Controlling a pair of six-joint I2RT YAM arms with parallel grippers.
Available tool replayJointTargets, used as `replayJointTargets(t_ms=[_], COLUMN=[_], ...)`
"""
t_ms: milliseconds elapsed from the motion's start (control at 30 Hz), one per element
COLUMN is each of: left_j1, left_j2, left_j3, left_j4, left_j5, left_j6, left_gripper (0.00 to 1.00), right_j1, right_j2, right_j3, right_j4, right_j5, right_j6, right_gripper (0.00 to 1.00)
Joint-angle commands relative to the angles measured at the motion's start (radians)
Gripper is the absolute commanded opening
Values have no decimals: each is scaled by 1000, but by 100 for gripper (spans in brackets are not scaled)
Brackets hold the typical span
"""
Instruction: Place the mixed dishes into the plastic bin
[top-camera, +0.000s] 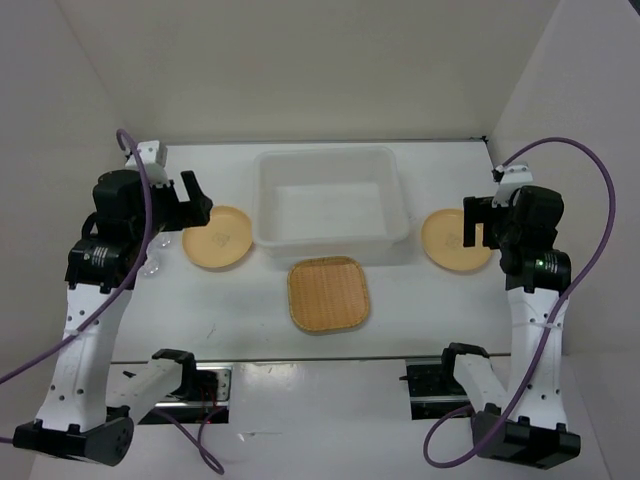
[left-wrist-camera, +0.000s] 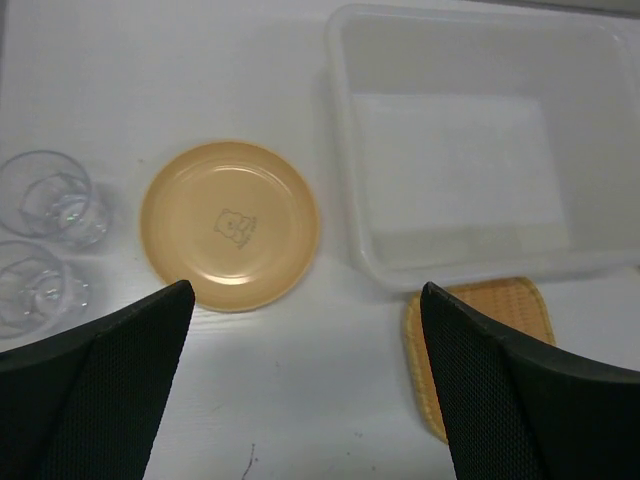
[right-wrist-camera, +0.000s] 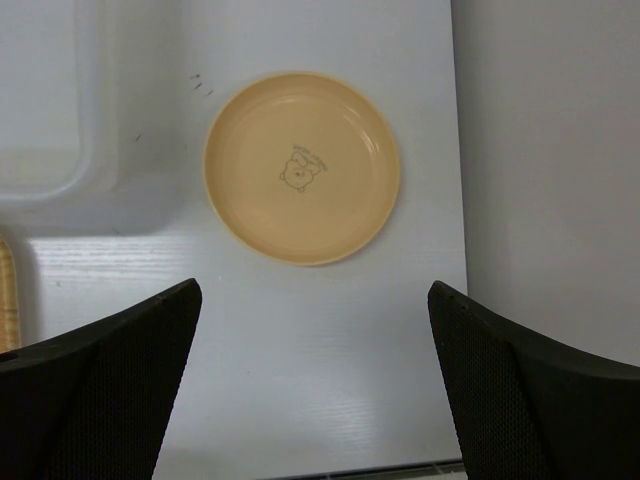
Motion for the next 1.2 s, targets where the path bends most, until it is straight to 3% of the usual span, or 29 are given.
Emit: replayJointTargets(t_ms=[0,200,367,467,500,600,700,833,967,1167], left_j1=[-34,-148,-269,-341,-358,-409,-447,-465,-465,-465], left_j2=[29,101,101,123,123,104,66,-26,-49,-60], left_j3=[3,-8,-8,-8,-17,-132,-262,-417,-464,-540], left_j4=[61,36,-17,-106,-119,-91,-25,-14,-28,41], left_j5=[176,284,241,241,250,306,384,352,295,315], left_j6=[-20,-115,-135,-158,-193,-300,-394,-517,-547,-610], left_gripper=[100,100,100,100,100,100,100,100,100,100], right_j1=[-10,-20,-20,-20,-20,-20,-11,51,165,307], right_j2=[-18,-12,-35,-81,-92,-101,-54,38,94,140], right_j3=[-41,-87,-88,-78,-78,-69,-69,-123,-141,-175], right_j4=[11,41,0,-25,-46,-80,-90,-132,-141,-118], right_j5=[-2,53,-78,-273,-316,-454,-488,-497,-402,-410], right_j6=[-9,-91,-224,-260,-277,-357,-441,-648,-879,-1213], right_gripper=[98,98,98,54,25,0,0,0,0,0])
